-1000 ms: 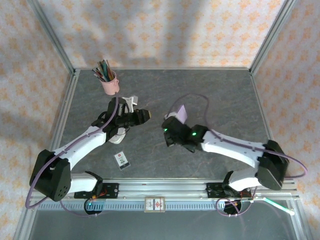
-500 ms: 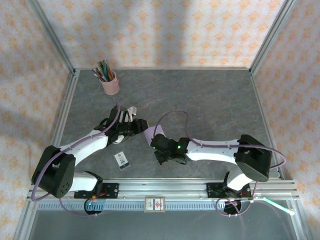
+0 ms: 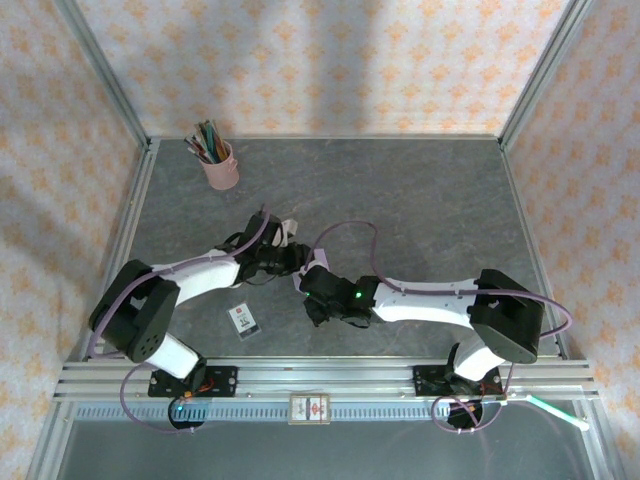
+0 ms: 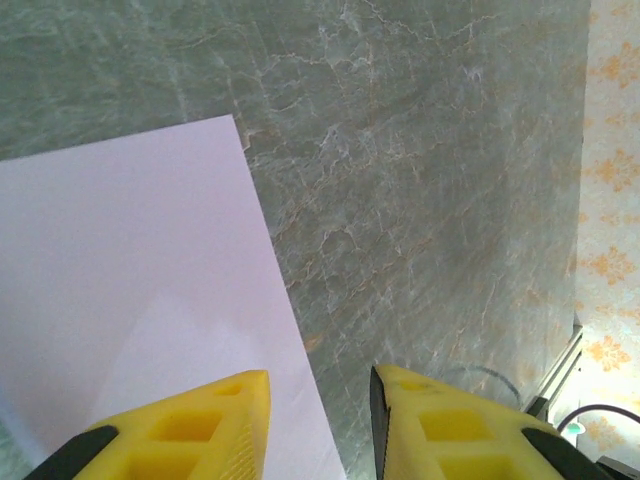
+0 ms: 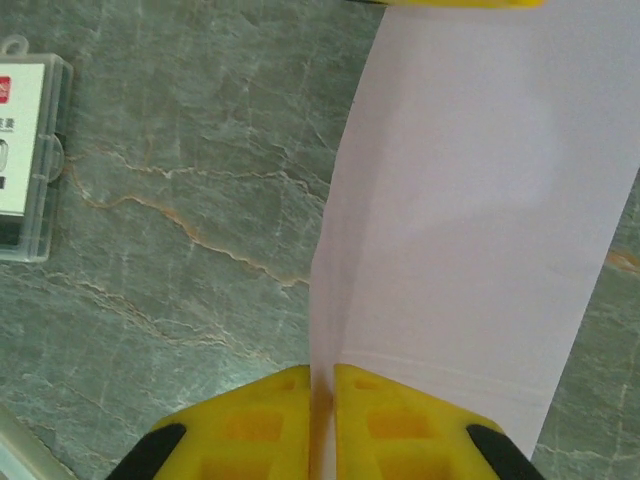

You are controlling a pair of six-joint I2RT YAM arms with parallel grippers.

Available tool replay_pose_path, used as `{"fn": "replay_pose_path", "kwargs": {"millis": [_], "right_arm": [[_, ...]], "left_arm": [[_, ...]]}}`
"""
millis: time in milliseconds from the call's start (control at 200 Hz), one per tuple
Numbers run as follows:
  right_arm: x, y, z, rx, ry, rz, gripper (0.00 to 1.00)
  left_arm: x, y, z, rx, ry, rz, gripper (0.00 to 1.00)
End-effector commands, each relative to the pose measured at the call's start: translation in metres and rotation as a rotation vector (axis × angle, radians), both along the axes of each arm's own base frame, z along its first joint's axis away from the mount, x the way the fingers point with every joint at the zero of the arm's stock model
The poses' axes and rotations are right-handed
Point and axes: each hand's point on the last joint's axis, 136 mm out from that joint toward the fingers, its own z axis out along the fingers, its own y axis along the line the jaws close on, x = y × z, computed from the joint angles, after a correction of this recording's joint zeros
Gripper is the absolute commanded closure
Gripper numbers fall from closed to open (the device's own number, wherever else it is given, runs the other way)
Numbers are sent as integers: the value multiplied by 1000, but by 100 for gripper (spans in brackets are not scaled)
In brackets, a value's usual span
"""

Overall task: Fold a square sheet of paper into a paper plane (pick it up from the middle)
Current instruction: Turn over the paper at the center of the table, then third fold the triangle at the center of the table.

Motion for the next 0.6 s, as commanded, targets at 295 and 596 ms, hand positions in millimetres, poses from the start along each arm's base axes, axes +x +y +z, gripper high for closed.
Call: {"fn": "replay_pose_path", "kwargs": {"millis": [295, 596], "right_arm": [[12, 10, -6, 72, 15, -37, 86], [20, 12, 0, 180, 64, -42, 86]], "left_arm": [[15, -1, -40, 148, 42, -59, 67], [12, -3, -59, 147, 76, -76, 68]]}}
